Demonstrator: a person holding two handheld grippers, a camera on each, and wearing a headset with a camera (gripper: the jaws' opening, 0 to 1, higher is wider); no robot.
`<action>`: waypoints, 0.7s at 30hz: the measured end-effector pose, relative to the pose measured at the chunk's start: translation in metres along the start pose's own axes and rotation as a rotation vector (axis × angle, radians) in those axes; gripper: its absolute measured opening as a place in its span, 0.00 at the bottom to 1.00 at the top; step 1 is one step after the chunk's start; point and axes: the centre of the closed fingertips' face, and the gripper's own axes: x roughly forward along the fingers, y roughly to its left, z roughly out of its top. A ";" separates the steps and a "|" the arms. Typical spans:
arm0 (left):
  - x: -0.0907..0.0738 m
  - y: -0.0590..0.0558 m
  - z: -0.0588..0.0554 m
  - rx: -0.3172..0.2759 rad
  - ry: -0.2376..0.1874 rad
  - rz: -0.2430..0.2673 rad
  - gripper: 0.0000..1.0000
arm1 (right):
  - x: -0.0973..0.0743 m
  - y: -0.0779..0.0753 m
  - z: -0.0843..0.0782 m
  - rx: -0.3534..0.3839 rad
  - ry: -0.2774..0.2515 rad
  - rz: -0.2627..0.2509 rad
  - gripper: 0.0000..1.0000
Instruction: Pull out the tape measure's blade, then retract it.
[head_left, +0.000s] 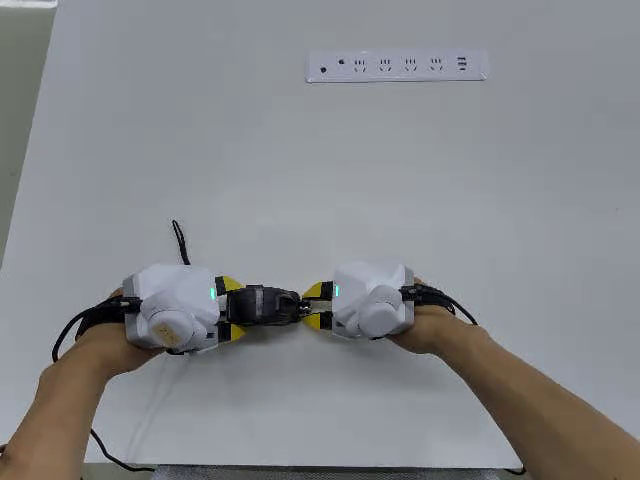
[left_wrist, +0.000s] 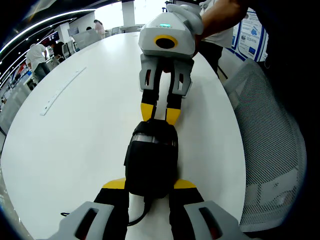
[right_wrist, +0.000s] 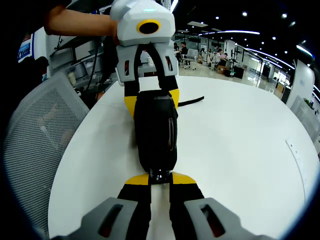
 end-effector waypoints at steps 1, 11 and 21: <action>0.000 0.000 0.000 -0.001 0.000 0.000 0.28 | 0.000 0.000 0.000 -0.004 0.000 0.000 0.11; 0.000 0.000 0.000 -0.003 0.001 0.001 0.28 | -0.003 -0.001 -0.003 -0.018 0.008 0.000 0.11; 0.000 0.000 -0.001 -0.002 0.002 0.001 0.28 | -0.009 -0.002 -0.008 -0.033 0.016 0.002 0.11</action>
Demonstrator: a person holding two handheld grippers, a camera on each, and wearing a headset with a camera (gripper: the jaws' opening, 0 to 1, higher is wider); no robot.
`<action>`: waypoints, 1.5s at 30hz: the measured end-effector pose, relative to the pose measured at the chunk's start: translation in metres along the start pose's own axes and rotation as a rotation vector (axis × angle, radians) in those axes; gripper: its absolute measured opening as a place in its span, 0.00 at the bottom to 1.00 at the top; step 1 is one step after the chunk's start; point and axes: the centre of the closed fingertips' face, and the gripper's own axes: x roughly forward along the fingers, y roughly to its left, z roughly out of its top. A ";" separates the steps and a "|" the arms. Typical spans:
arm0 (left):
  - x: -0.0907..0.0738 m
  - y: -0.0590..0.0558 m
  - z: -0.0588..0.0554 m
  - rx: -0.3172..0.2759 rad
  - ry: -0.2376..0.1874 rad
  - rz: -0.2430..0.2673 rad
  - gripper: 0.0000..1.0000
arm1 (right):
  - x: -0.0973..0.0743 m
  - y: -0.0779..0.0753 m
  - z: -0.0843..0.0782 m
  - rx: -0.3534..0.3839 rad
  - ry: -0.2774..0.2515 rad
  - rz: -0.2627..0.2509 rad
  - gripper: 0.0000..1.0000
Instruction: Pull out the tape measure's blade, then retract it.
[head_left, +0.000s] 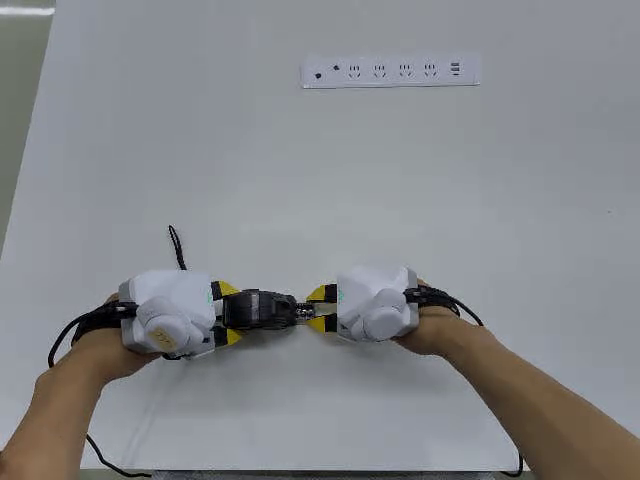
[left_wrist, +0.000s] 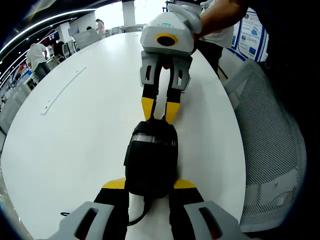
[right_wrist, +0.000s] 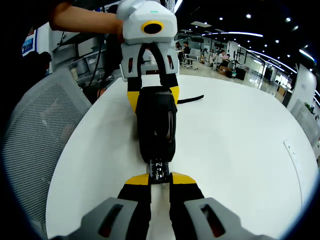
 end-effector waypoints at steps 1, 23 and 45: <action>0.000 0.000 0.000 0.000 0.000 0.000 0.28 | -0.001 0.000 -0.001 -0.002 0.000 0.000 0.11; -0.001 -0.001 0.001 -0.001 0.000 -0.004 0.28 | -0.023 -0.001 -0.019 -0.008 0.020 0.001 0.11; 0.000 -0.001 0.000 0.001 0.003 -0.010 0.28 | -0.047 -0.001 -0.042 -0.004 0.041 -0.001 0.11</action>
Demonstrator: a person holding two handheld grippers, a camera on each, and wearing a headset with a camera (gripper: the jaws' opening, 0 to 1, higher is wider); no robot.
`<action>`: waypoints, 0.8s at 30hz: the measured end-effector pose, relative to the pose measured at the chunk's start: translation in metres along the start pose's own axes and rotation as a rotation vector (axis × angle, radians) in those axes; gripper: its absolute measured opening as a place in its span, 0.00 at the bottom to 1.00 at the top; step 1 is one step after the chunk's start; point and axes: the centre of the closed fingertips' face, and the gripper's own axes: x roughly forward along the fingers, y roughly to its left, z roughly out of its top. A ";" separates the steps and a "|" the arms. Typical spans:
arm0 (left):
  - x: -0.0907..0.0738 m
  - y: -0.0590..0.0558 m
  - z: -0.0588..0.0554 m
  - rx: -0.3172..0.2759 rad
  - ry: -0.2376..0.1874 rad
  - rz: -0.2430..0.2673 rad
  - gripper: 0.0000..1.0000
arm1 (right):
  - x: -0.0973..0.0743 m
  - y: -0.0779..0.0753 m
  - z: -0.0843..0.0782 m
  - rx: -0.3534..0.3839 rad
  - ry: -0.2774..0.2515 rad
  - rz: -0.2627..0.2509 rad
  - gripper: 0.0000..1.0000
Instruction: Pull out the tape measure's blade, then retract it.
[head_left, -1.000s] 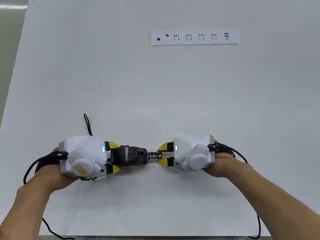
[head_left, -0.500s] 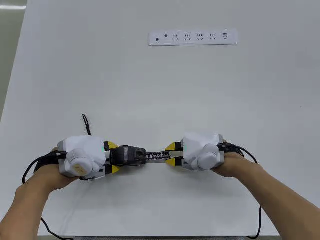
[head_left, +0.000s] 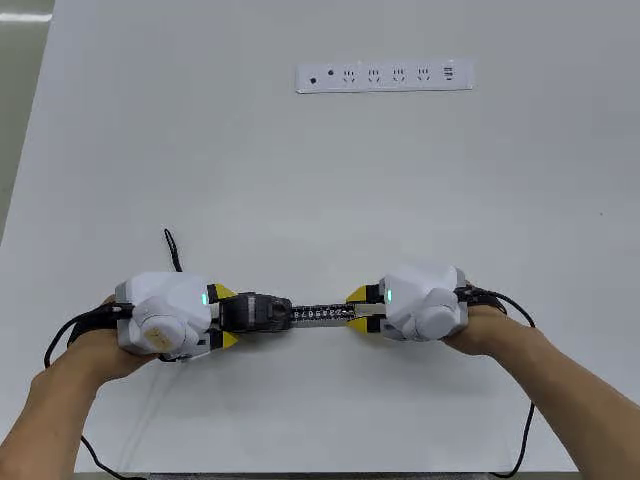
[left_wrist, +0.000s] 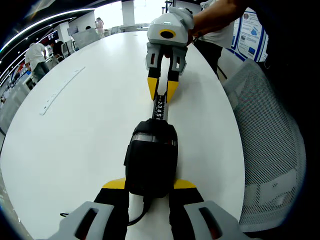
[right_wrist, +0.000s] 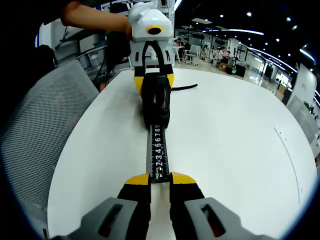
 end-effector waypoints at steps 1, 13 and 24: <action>0.000 0.000 0.000 0.000 0.000 0.000 0.28 | -0.001 0.000 -0.001 0.000 0.001 0.000 0.11; 0.000 -0.001 0.001 0.001 0.001 -0.003 0.28 | -0.017 0.000 -0.018 0.003 0.019 -0.005 0.11; 0.000 -0.002 0.001 0.004 0.005 -0.007 0.28 | -0.032 0.000 -0.034 0.009 0.037 -0.007 0.12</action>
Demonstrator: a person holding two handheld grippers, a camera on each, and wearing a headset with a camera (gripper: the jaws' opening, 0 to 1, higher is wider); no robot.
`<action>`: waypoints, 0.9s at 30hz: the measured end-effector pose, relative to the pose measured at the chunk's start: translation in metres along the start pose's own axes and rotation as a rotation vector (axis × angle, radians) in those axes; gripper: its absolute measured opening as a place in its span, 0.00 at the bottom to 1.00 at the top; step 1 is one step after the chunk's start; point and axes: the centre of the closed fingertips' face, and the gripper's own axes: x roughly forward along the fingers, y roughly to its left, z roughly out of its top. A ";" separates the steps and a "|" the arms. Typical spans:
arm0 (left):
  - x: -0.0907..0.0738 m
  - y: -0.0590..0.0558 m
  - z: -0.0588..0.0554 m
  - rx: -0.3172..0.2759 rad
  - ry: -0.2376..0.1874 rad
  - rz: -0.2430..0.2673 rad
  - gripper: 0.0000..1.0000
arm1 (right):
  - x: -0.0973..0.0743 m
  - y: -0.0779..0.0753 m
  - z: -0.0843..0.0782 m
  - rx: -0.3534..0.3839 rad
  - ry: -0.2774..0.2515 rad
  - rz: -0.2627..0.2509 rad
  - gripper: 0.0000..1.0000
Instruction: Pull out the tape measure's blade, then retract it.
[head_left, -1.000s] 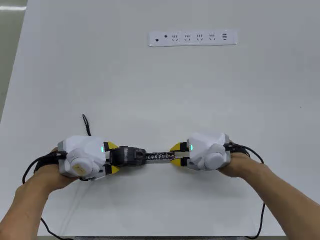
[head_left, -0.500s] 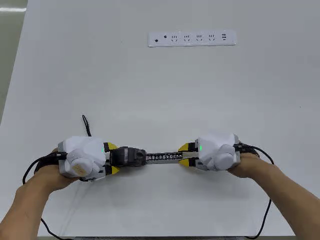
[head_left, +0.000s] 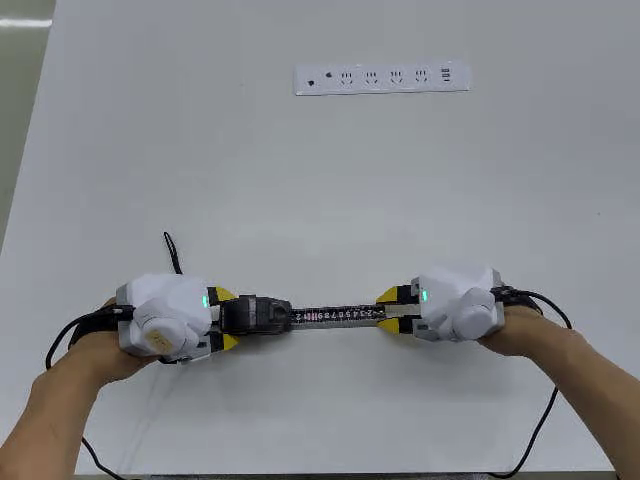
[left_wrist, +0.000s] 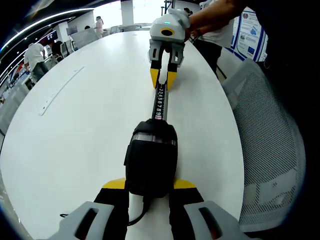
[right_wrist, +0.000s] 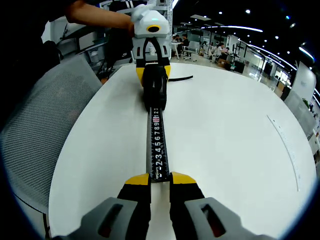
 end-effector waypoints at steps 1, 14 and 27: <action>0.000 0.000 0.000 0.001 0.001 0.000 0.28 | -0.002 0.000 -0.002 0.001 0.002 0.000 0.12; 0.000 -0.001 0.001 0.003 0.005 -0.007 0.28 | -0.021 0.001 -0.024 0.016 0.032 -0.002 0.12; 0.000 0.000 0.001 0.008 0.009 -0.012 0.28 | -0.033 0.002 -0.038 0.024 0.054 -0.005 0.12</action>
